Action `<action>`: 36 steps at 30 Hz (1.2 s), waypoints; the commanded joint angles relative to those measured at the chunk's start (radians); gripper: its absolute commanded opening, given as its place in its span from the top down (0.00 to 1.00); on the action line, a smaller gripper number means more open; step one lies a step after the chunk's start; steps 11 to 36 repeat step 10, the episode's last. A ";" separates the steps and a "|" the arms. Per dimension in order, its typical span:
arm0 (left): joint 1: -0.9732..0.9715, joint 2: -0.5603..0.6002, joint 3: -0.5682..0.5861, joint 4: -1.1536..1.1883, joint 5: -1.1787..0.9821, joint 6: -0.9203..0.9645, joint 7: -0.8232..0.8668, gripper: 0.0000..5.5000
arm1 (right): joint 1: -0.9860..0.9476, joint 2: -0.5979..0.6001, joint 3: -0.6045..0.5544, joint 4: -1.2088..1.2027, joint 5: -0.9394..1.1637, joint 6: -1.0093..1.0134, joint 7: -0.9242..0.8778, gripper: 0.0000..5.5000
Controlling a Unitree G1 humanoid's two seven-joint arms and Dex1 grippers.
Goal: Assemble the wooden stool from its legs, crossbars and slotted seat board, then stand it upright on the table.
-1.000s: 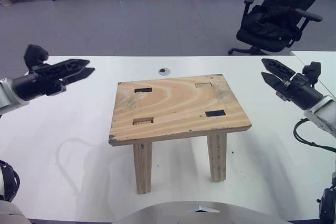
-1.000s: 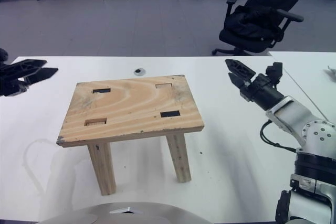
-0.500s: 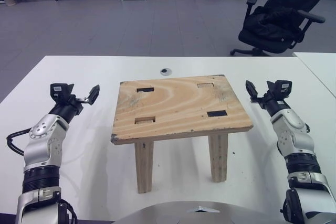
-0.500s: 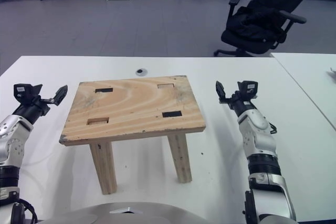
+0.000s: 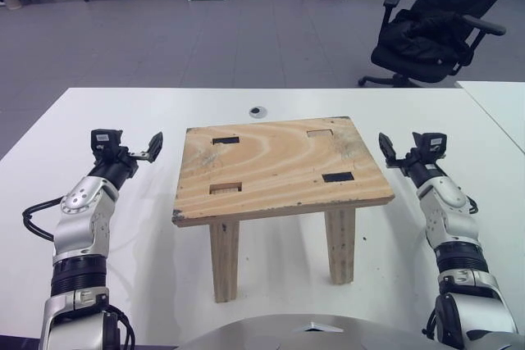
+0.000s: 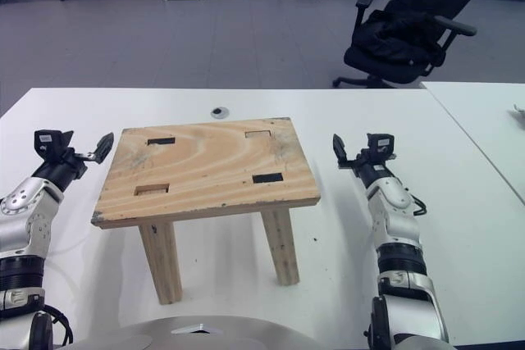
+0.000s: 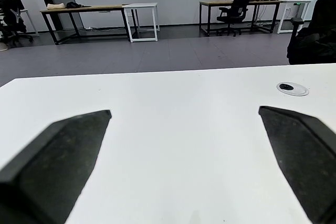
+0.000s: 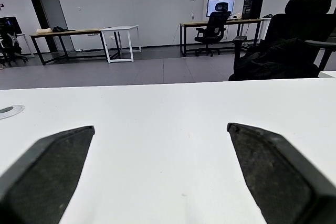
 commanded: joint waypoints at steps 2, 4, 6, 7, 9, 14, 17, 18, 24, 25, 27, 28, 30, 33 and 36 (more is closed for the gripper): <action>-0.010 -0.009 0.013 0.002 0.020 -0.006 0.018 0.06 | -0.007 0.011 -0.010 0.017 -0.037 -0.012 0.006 0.15; -0.014 -0.015 0.012 0.010 0.028 -0.012 0.029 0.06 | -0.011 0.014 -0.009 0.028 -0.048 -0.016 0.006 0.15; -0.011 -0.024 0.017 0.015 0.032 -0.020 0.044 0.06 | -0.018 0.016 -0.006 0.040 -0.063 -0.027 0.007 0.15; -0.010 -0.028 0.022 0.018 0.034 -0.027 0.053 0.06 | -0.027 0.017 -0.006 0.051 -0.070 -0.032 0.008 0.15; -0.010 -0.038 0.032 0.025 0.041 -0.043 0.070 0.06 | -0.048 0.015 -0.008 0.077 -0.081 -0.043 0.011 0.15; -0.015 -0.043 0.034 0.033 0.046 -0.052 0.077 0.06 | -0.056 0.012 -0.011 0.088 -0.083 -0.046 0.012 0.15; -0.015 -0.043 0.034 0.033 0.046 -0.052 0.077 0.06 | -0.056 0.012 -0.011 0.088 -0.083 -0.046 0.012 0.15; -0.015 -0.043 0.034 0.033 0.046 -0.052 0.077 0.06 | -0.056 0.012 -0.011 0.088 -0.083 -0.046 0.012 0.15; -0.015 -0.043 0.034 0.033 0.046 -0.052 0.077 0.06 | -0.056 0.012 -0.011 0.088 -0.083 -0.046 0.012 0.15; -0.015 -0.043 0.034 0.033 0.046 -0.052 0.077 0.06 | -0.056 0.012 -0.011 0.088 -0.083 -0.046 0.012 0.15; -0.015 -0.043 0.034 0.033 0.046 -0.052 0.077 0.06 | -0.056 0.012 -0.011 0.088 -0.083 -0.046 0.012 0.15; -0.015 -0.043 0.034 0.033 0.046 -0.052 0.077 0.06 | -0.056 0.012 -0.011 0.088 -0.083 -0.046 0.012 0.15; -0.015 -0.043 0.034 0.033 0.046 -0.052 0.077 0.06 | -0.056 0.012 -0.011 0.088 -0.083 -0.046 0.012 0.15; -0.015 -0.043 0.034 0.033 0.046 -0.052 0.077 0.06 | -0.056 0.012 -0.011 0.088 -0.083 -0.046 0.012 0.15; -0.015 -0.043 0.034 0.033 0.046 -0.052 0.077 0.06 | -0.056 0.012 -0.011 0.088 -0.083 -0.046 0.012 0.15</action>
